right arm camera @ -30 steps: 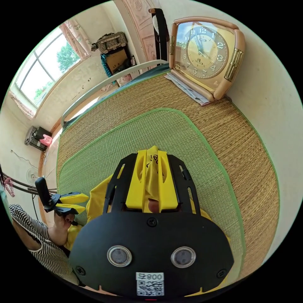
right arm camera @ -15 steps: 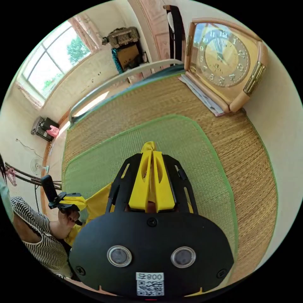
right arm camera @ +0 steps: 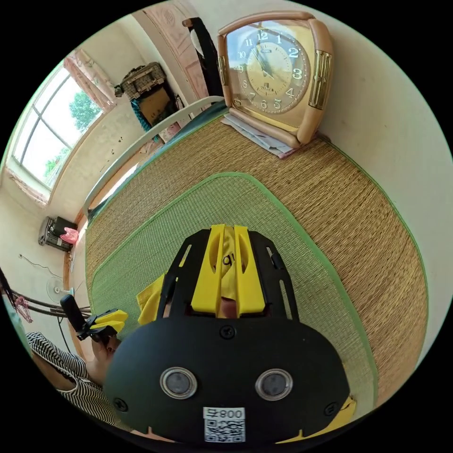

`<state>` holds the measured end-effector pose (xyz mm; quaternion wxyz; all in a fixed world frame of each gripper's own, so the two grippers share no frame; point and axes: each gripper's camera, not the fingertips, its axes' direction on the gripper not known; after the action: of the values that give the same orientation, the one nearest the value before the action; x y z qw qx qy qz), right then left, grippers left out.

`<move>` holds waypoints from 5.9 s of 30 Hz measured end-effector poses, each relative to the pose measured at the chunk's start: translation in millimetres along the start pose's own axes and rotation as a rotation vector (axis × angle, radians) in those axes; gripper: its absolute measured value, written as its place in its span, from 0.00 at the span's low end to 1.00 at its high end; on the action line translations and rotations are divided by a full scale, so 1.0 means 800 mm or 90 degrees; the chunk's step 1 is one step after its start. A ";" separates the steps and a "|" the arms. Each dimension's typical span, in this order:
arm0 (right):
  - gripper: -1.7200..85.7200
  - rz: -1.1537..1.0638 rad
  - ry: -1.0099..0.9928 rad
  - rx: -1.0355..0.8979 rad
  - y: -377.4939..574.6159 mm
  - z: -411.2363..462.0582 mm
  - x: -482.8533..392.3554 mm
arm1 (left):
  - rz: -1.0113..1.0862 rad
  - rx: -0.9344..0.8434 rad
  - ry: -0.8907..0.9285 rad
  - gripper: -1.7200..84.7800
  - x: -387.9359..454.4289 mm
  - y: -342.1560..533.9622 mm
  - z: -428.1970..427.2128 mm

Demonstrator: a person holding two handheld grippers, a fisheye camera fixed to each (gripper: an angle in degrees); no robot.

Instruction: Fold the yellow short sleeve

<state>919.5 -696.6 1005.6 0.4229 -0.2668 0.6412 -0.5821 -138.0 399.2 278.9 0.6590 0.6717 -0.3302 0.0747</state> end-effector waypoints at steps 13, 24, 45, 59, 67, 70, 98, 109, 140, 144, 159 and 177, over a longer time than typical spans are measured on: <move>0.10 -0.145 0.142 -0.176 0.010 0.074 -0.114 | 0.006 -0.095 -0.014 0.11 -0.010 -0.025 0.012; 0.04 -0.114 0.119 -0.147 0.017 0.076 -0.107 | -0.028 -0.152 0.048 0.06 -0.035 -0.056 0.027; 0.05 -0.131 -0.130 -0.080 0.032 0.053 -0.073 | 0.035 -0.035 0.101 0.04 -0.030 -0.069 -0.054; 0.02 -0.083 -0.007 -0.081 0.046 0.077 -0.047 | 0.020 -0.191 0.003 0.02 -0.025 -0.084 -0.013; 0.03 -0.100 -0.050 -0.027 0.097 0.025 -0.052 | 0.022 -0.092 -0.106 0.02 -0.008 -0.092 -0.045; 0.05 -0.163 -0.105 -0.025 0.155 -0.009 -0.082 | 0.022 -0.069 -0.081 0.02 -0.002 -0.094 -0.053; 0.06 -0.110 -0.184 0.025 0.365 -0.063 -0.075 | 0.040 0.094 -0.047 0.02 0.091 -0.103 -0.019; 0.03 0.029 -0.130 0.019 0.493 -0.117 0.011 | 0.118 -0.055 -0.143 0.02 0.178 -0.117 0.088; 0.05 0.190 0.183 0.064 0.733 -0.339 0.366 | 0.504 -0.353 -0.175 0.03 0.527 -0.125 0.604; 0.07 0.211 0.133 0.037 0.750 -0.335 0.383 | 0.509 -0.390 -0.201 0.03 0.544 -0.113 0.634; 0.02 0.275 0.126 0.053 0.877 -0.366 0.390 | 0.426 -0.363 -0.144 0.03 0.573 -0.067 0.670; 0.10 0.468 0.177 0.132 1.220 -0.470 0.242 | 0.548 -0.508 0.129 0.06 0.667 0.114 0.656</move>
<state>648.8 -486.8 -1.1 0.5367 0.1055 0.6827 -0.4846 48.3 -267.9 577.6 0.7992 0.1674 -0.5107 0.2691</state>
